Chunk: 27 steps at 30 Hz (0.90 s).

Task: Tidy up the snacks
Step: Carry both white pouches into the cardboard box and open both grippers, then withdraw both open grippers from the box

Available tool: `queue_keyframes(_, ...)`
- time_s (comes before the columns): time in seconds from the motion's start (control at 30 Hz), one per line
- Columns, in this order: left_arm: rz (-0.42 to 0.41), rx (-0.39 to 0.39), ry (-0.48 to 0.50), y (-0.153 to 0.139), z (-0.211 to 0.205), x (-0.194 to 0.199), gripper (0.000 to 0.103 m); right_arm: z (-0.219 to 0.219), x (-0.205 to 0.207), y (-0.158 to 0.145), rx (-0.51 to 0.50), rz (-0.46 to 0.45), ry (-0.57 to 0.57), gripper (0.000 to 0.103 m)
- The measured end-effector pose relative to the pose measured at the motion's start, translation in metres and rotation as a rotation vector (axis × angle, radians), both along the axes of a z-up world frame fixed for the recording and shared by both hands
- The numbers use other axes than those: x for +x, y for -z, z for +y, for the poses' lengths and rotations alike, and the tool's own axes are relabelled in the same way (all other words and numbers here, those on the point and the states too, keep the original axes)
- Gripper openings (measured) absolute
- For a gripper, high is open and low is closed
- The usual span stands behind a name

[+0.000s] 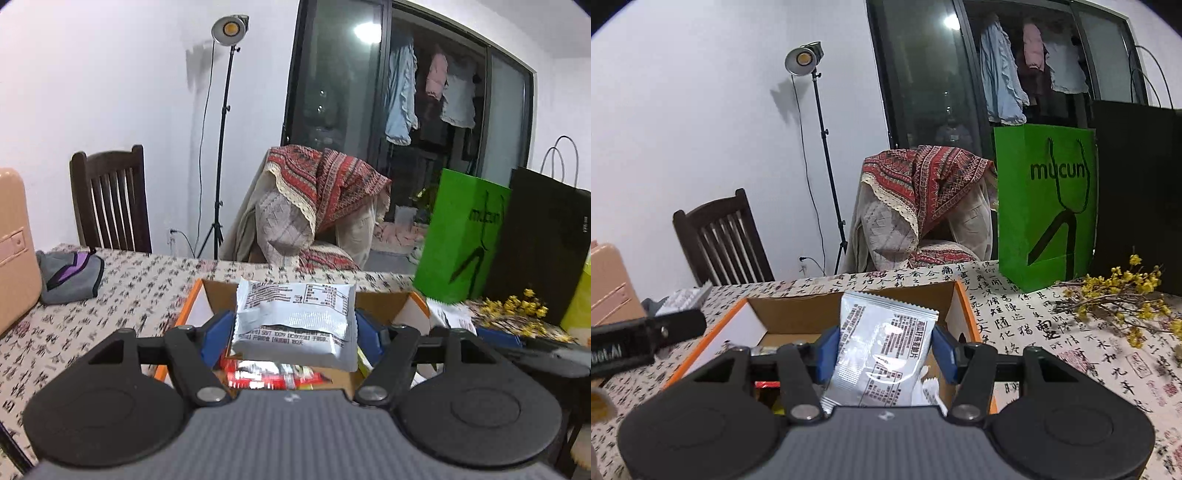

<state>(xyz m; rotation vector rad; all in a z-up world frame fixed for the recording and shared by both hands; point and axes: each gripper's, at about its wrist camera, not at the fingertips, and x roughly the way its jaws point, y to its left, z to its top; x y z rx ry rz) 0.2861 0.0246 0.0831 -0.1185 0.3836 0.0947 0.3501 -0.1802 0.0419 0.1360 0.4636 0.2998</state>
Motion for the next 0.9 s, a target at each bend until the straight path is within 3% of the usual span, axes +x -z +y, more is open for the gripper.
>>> queue_keyframes(0.3,-0.044,0.068,-0.034,0.028,-0.004,0.021,0.073,-0.001,0.016,0.035,0.041,0.005,-0.044,0.053)
queue_keyframes(0.43,-0.033,0.049,-0.042,0.035,0.000,0.022,0.080,0.001,0.017,0.039,0.025,0.007,-0.051,0.055)
queue_keyframes(0.5,-0.035,0.024,-0.049,0.037,0.006,0.021,0.089,0.001,0.015,0.038,0.027,0.000,-0.048,0.061)
queue_keyframes(0.57,-0.040,0.003,-0.064,0.036,0.010,0.019,0.103,-0.001,0.012,0.036,0.036,-0.014,-0.037,0.089)
queue_keyframes(0.63,-0.055,-0.017,-0.078,0.035,0.012,0.016,0.103,-0.004,0.009,0.035,0.047,-0.025,-0.031,0.100)
queue_keyframes(0.9,-0.049,-0.040,-0.092,0.034,0.018,0.016,0.103,-0.011,0.012,0.036,0.074,-0.012,-0.023,0.103)
